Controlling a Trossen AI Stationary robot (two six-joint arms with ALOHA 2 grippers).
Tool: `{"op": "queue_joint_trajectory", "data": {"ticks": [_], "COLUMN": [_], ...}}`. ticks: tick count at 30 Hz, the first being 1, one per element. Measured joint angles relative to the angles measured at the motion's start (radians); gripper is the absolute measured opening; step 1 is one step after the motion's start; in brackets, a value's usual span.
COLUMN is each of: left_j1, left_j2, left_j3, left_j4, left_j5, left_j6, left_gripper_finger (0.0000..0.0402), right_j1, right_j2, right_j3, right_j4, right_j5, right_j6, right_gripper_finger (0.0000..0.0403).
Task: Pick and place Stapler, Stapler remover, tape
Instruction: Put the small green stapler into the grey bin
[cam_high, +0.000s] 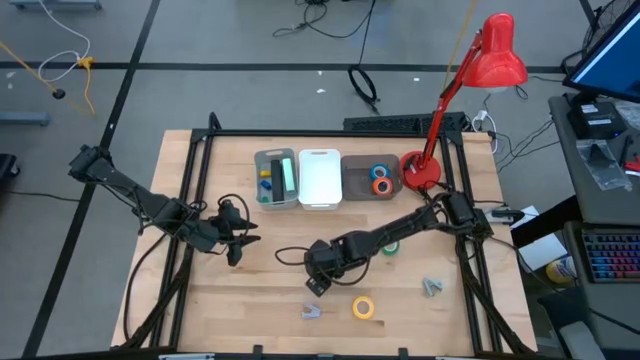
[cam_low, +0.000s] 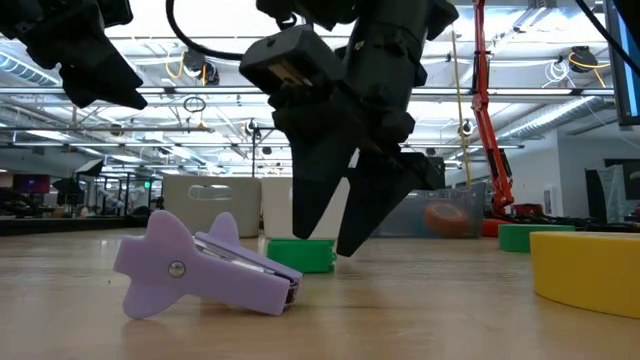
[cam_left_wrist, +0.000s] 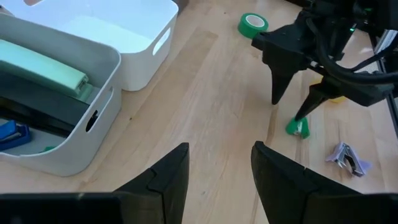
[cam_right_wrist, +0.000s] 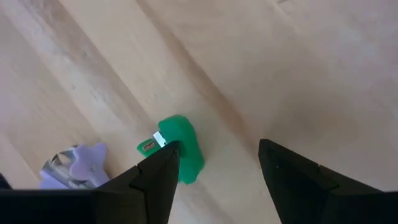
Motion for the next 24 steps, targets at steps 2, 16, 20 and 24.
{"op": "queue_joint_trajectory", "data": {"ticks": [2,16,20,24], "left_j1": [0.000,0.000,0.000,0.000], "left_j2": [0.000,0.000,0.000,0.000], "left_j3": [0.000,0.000,0.001,0.001], "left_j4": [0.000,0.000,0.000,0.000], "left_j5": [0.000,0.000,0.000,-0.001], "left_j6": [0.000,0.001,0.003,0.007], "left_gripper_finger": [0.0172,0.0172,0.0172,0.0172], "right_j1": [-0.002,-0.004,-0.007,0.004], "right_j2": [0.000,-0.020,-0.042,-0.051], "right_j3": [0.000,0.000,-0.001,-0.001], "right_j4": [0.000,-0.091,-0.086,-0.044], "right_j5": [0.005,0.089,0.114,0.110], "right_j6": [-0.005,-0.018,-0.028,-0.076], "right_gripper_finger": [0.0215,0.0215,0.0215,0.0215]}}
